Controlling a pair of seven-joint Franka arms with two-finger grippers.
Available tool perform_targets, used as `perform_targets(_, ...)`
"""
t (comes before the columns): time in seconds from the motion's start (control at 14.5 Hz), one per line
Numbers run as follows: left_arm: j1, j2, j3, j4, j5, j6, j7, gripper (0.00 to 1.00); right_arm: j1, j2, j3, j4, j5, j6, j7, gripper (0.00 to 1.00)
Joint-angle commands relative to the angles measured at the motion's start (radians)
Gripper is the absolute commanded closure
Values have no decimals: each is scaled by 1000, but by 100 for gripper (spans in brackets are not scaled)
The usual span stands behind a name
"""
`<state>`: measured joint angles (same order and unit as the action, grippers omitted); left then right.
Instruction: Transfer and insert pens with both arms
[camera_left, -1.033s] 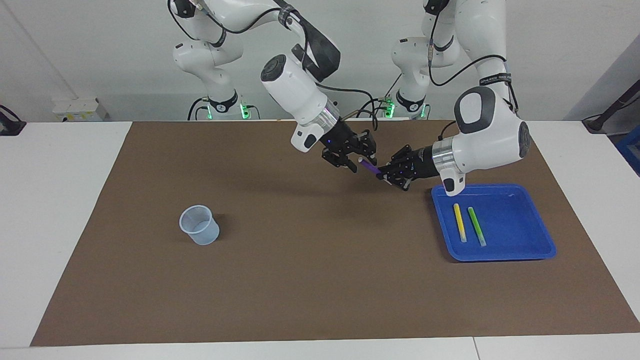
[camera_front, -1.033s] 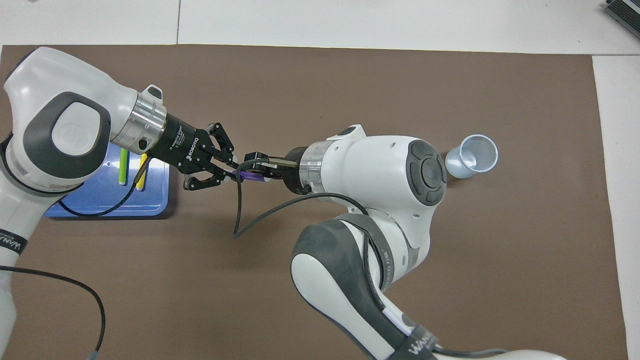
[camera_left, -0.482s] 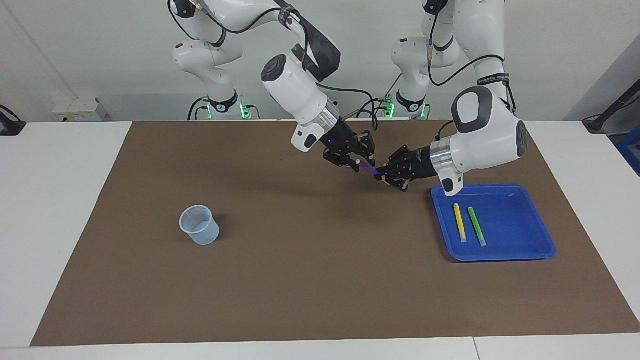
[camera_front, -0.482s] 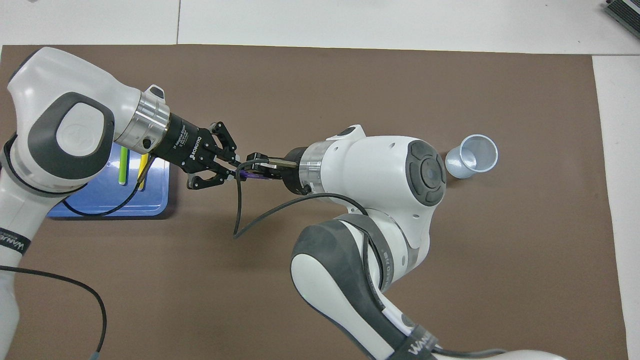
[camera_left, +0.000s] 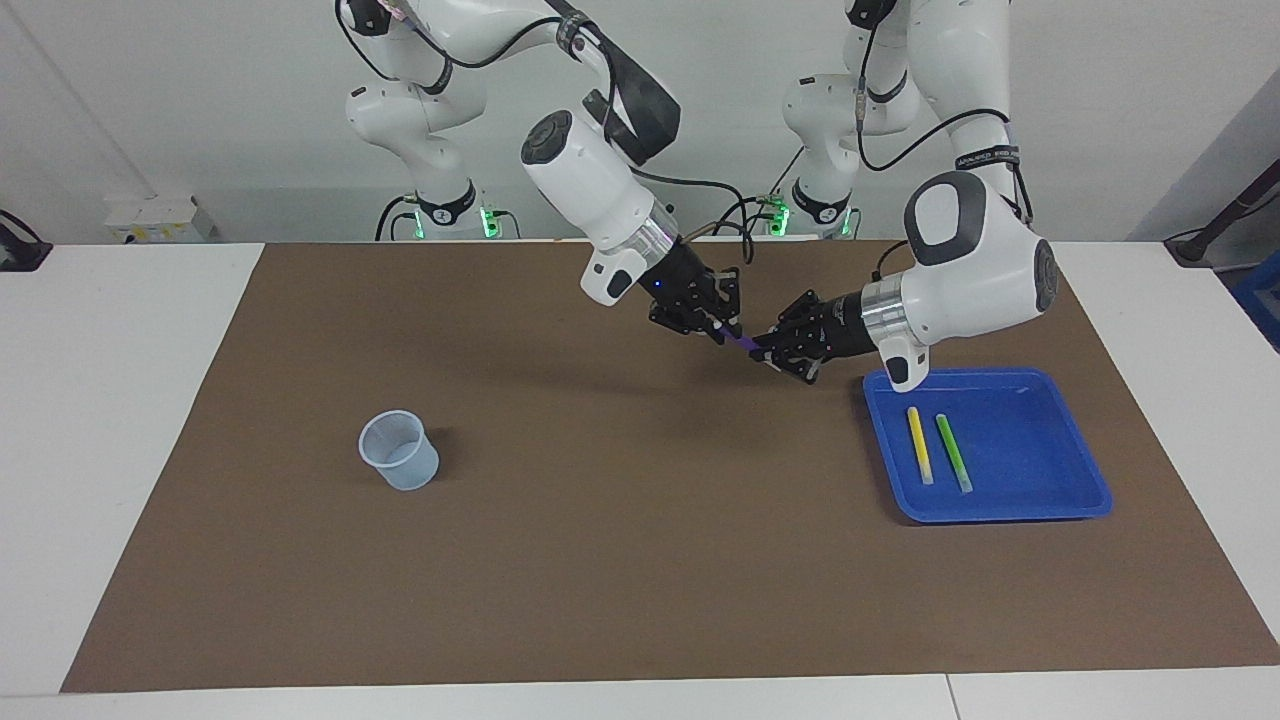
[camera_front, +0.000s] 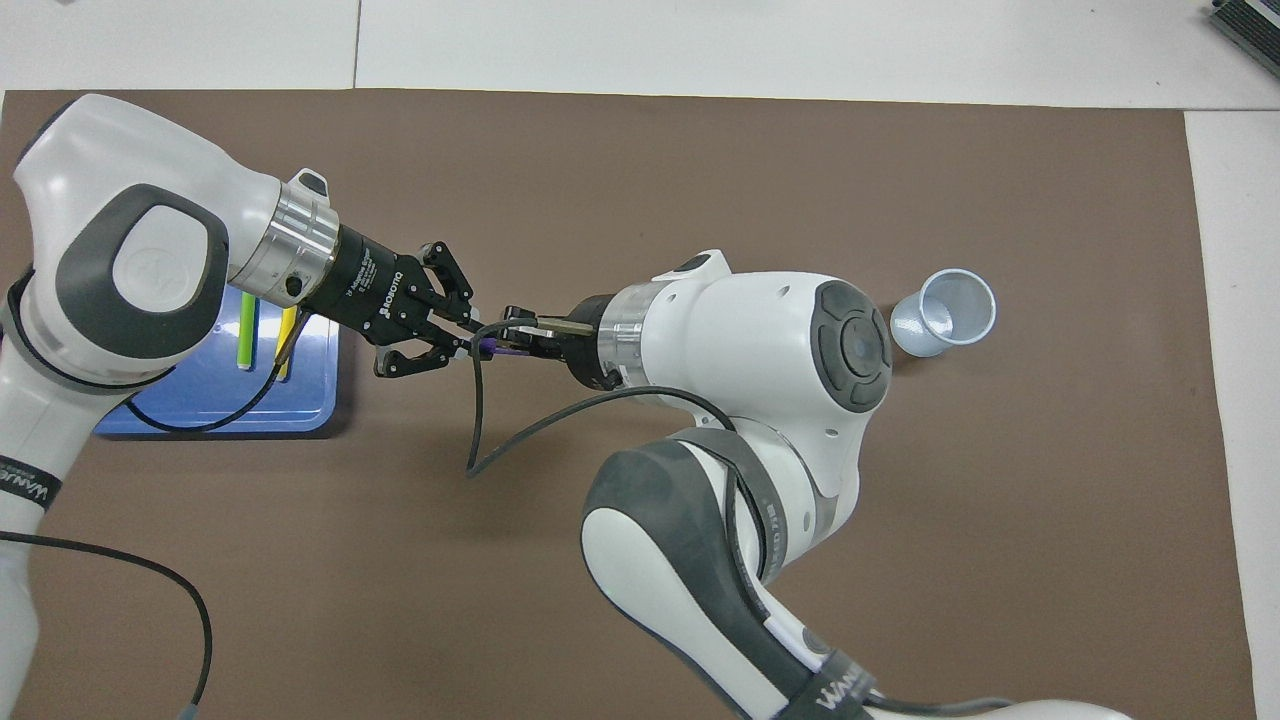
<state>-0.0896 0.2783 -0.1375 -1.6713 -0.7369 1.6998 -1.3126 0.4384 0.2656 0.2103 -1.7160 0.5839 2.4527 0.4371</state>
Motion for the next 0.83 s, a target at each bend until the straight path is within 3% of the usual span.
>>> perform_targets(0.0,-44,-28,15,-30,-21,47,-54,100,-3,-2,6,-4,-12,0,-8,96)
perform_targets(0.14,-41,-28,16,-30,-21,47,-56,100,-4,-2,6,-2,-13,-1,-14,100)
perform_targets(0.21,-39,-28,18,-30,-21,49,-57,74,-4,-2,6,-2,-21,-1,-29,100)
perform_targets(0.28,-39,-28,19,-28,-13,50,-60,16,-6,0,6,-1,-25,-6,-52,100)
perform_targets(0.34,-35,-36,21,-27,-4,46,-50,0,-9,0,6,1,-25,-8,-70,100)
perform_targets(0.48,-32,-51,22,-27,60,44,-48,0,-10,0,6,6,-36,-29,-86,100)
perform_targets(0.69,-44,-79,18,-25,313,46,-30,0,-20,0,6,16,-71,-52,-103,100)
perform_targets(0.76,-41,-80,18,-34,336,46,17,0,-23,0,6,19,-79,-70,-124,100)
